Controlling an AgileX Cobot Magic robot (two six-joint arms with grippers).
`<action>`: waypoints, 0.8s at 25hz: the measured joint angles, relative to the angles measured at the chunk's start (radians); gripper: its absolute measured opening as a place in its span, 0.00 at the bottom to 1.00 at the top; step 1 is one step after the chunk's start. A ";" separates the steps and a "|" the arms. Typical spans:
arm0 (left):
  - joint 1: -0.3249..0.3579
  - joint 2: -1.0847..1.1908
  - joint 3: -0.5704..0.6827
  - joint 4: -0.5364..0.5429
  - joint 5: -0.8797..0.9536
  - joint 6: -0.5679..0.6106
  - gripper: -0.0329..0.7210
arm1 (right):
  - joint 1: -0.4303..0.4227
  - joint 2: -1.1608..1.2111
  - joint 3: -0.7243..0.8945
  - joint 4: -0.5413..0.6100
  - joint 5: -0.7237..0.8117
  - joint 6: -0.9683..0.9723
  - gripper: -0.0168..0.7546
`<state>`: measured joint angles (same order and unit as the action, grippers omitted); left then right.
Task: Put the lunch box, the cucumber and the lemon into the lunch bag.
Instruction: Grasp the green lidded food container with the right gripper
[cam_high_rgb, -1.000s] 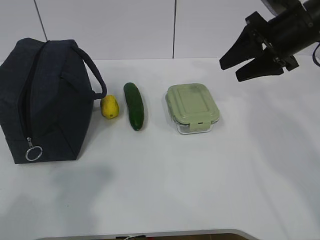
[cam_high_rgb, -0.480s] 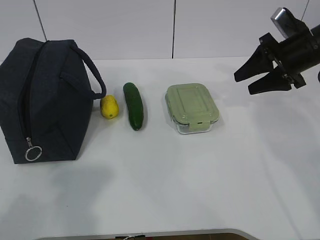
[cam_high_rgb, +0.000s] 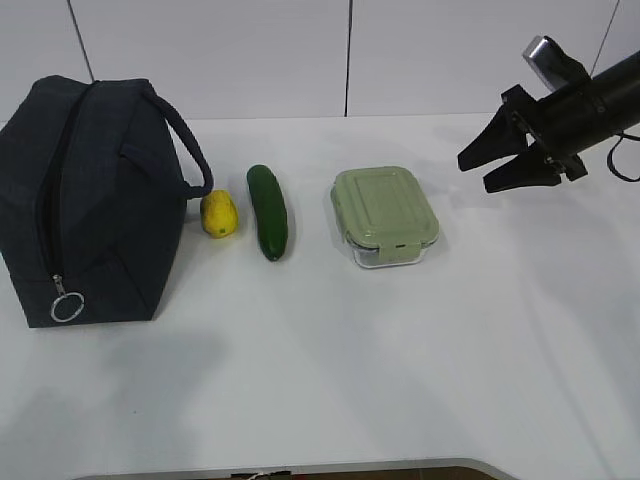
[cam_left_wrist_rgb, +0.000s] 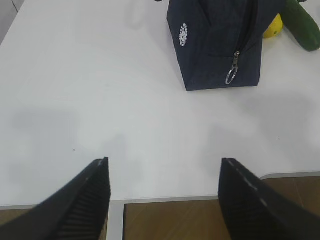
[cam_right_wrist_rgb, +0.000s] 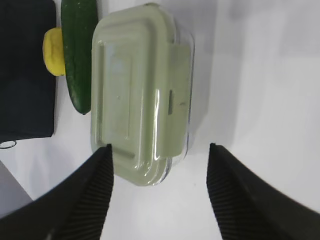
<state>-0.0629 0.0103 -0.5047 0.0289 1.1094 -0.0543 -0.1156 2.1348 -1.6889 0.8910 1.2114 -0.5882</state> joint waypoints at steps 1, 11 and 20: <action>0.000 0.000 0.000 0.000 0.000 0.000 0.70 | 0.000 0.019 -0.018 0.000 0.000 -0.001 0.64; 0.000 0.000 0.000 0.000 0.000 0.000 0.70 | 0.039 0.143 -0.109 0.070 -0.004 -0.002 0.64; 0.000 0.000 0.000 0.000 0.000 0.000 0.70 | 0.065 0.210 -0.147 0.074 -0.004 -0.019 0.64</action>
<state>-0.0629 0.0103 -0.5047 0.0289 1.1094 -0.0543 -0.0503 2.3452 -1.8359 0.9655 1.2075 -0.6072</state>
